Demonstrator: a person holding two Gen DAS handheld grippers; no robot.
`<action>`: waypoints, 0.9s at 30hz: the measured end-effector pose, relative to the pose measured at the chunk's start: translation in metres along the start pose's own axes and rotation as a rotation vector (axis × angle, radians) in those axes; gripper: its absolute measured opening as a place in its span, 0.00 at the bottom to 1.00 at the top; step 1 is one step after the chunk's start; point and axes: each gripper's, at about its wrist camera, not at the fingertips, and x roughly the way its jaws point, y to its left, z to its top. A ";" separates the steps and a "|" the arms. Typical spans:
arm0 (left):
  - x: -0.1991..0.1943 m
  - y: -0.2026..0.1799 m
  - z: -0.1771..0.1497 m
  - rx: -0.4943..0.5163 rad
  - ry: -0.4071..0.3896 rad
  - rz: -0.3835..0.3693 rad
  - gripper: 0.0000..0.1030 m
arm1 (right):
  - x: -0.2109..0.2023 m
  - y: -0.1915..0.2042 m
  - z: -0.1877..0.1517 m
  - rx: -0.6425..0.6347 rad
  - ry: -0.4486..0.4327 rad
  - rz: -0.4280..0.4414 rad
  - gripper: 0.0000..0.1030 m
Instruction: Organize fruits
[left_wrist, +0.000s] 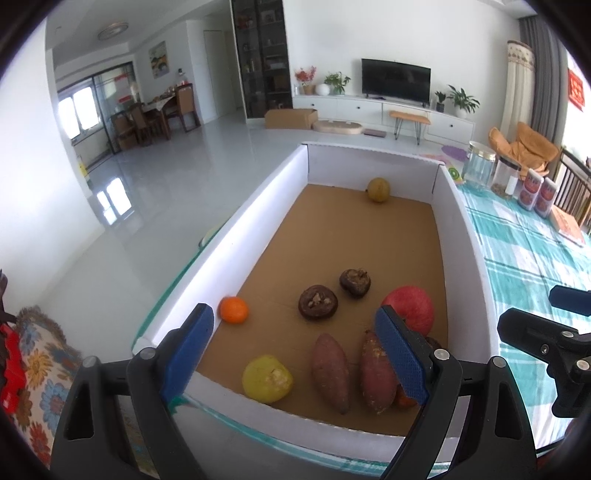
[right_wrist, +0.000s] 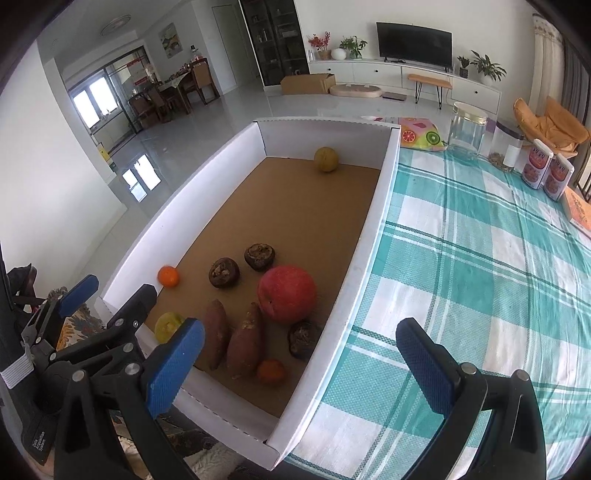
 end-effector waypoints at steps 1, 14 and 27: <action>0.001 0.000 0.000 0.003 0.004 0.002 0.88 | 0.000 0.001 0.000 -0.005 0.002 -0.001 1.00; 0.003 -0.006 0.000 0.036 0.039 -0.012 0.94 | -0.006 0.009 0.003 -0.020 -0.003 -0.019 1.00; -0.002 0.003 0.003 0.036 0.065 -0.022 0.94 | -0.001 0.012 0.005 -0.021 0.032 -0.046 1.00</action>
